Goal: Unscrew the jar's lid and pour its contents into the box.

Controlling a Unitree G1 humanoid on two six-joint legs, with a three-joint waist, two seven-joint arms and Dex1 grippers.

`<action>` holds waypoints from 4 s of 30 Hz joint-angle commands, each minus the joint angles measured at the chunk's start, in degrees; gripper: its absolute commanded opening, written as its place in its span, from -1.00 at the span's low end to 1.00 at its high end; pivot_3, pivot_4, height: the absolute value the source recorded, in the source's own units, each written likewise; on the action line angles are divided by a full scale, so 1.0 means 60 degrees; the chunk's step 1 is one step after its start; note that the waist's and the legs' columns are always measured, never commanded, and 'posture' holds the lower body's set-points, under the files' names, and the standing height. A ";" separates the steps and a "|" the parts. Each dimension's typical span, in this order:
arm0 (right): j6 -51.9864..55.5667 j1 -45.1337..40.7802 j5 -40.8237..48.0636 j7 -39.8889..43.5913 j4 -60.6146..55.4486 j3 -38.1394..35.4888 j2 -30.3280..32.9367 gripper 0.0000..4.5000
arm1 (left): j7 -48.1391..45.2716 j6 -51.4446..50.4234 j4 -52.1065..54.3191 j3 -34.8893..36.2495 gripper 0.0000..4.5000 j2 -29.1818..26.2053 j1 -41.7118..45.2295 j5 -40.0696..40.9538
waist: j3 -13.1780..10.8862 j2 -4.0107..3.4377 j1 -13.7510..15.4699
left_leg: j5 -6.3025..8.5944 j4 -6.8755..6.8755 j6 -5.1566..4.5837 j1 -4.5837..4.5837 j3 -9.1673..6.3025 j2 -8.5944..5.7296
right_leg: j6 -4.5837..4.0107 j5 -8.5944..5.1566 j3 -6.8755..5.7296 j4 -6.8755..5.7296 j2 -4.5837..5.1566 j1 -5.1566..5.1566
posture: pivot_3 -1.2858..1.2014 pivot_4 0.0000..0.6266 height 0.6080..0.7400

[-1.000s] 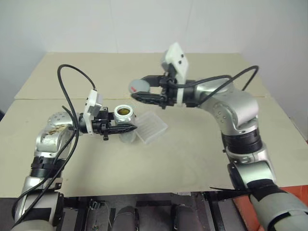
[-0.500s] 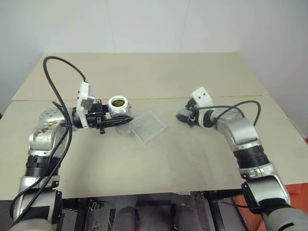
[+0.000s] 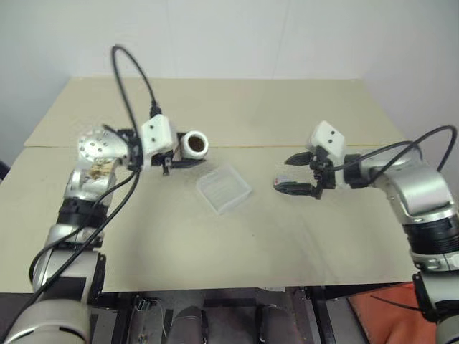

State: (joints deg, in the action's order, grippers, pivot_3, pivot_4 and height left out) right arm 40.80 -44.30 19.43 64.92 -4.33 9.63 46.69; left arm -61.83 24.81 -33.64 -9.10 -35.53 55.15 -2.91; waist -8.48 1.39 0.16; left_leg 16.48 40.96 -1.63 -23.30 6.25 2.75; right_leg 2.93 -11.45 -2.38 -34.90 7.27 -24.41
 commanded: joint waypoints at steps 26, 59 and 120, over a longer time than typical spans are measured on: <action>0.0690 -0.0952 0.0384 -0.0065 -0.0786 0.0055 -0.0473 0.99 | 1.1833 0.2605 0.0426 -0.6492 -0.14 -0.0943 0.3176 -1.3299 | -0.0006 0.0008 0.0096 | -0.0013 0.0022 0.0011 -0.0141 0.0019 0.0005 | 0.0013 0.0003 -0.0006 -0.0027 0.0009 -0.0147 | 0.03 -0.52 1.00; 0.0851 -0.1091 0.0983 -0.0785 -0.0465 -0.0566 -0.1052 0.99 | 0.6297 -0.7248 0.4050 0.2701 -0.14 0.2258 -0.2915 0.2742 | -0.0004 0.0006 -0.0053 | -0.0009 0.0143 0.0003 -0.0120 -0.0005 0.0006 | 0.0018 0.0005 0.0004 -0.0133 0.0012 -0.0118 | 0.03 -0.52 1.00; 0.1403 0.0790 0.2263 -0.1079 -0.2288 -0.1806 0.0193 1.00 | -0.1177 -0.8615 0.8135 0.6095 0.99 -0.3497 -0.7934 0.7252 | -0.0009 -0.0005 0.0005 | 0.0000 0.0091 -0.0003 -0.0076 0.0014 0.0012 | 0.0005 0.0003 0.0011 -0.0044 0.0015 -0.0095 | 0.03 -0.52 1.00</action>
State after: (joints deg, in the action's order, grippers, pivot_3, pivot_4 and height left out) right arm 50.24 -39.46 32.29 58.79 -15.98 1.39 46.78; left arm -68.72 -26.58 13.87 27.10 -56.64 6.90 39.00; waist -8.54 1.36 0.19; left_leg 16.48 41.50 -1.65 -23.76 6.33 2.83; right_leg 2.96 -11.43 -2.31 -35.16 7.36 -24.97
